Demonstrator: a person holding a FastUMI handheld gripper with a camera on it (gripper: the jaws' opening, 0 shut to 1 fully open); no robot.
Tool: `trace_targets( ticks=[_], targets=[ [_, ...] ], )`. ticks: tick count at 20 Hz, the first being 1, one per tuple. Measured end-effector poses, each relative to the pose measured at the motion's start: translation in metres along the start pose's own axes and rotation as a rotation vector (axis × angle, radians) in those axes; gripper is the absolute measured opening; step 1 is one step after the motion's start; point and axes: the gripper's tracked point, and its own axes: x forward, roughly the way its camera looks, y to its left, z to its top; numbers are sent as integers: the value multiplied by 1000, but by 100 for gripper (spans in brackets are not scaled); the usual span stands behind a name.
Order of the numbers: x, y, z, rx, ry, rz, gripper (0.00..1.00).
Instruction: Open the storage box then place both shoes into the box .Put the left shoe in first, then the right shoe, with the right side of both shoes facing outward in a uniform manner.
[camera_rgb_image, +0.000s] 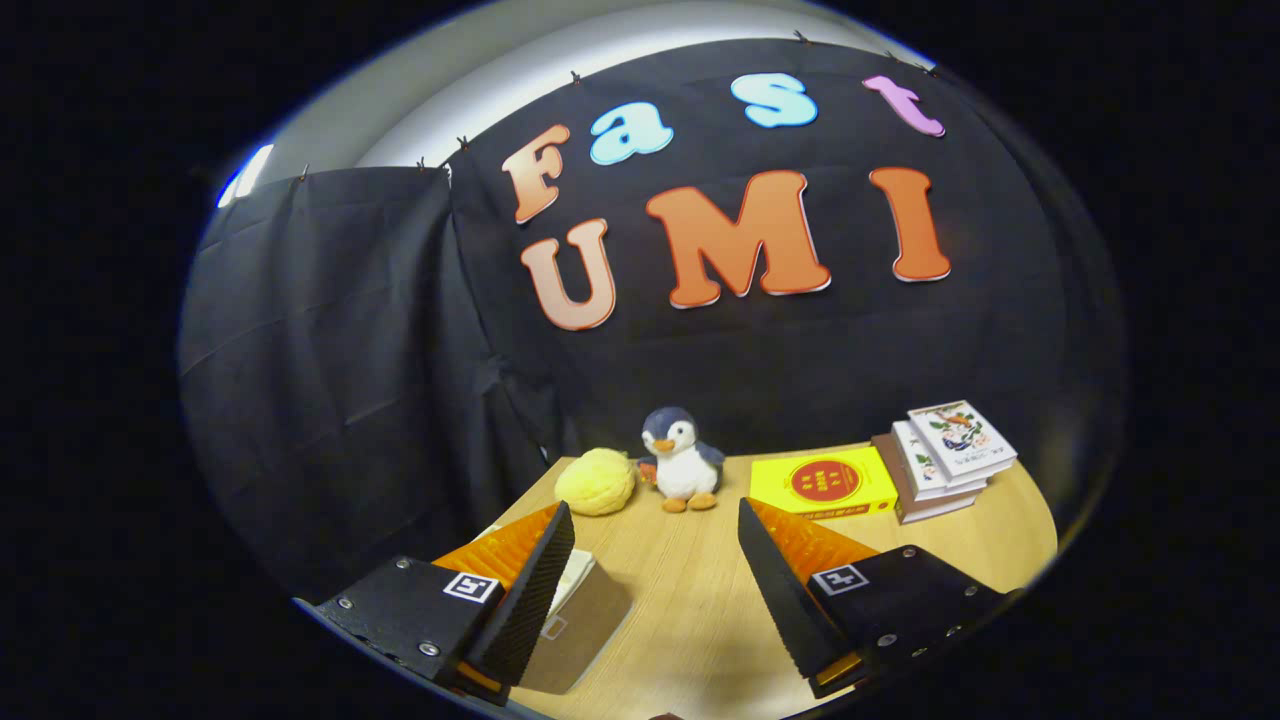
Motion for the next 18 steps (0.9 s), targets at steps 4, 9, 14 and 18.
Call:
trace_targets(
  ticks=[4,9,14,18],
  targets=[
    [-18,-39,26,-85,-147,-48,98],
    [-38,-70,58,-167,-273,-120,98],
    [-41,-73,77,-208,-355,-123,98],
    [-40,-75,76,-199,-353,-118,98]
  ],
)
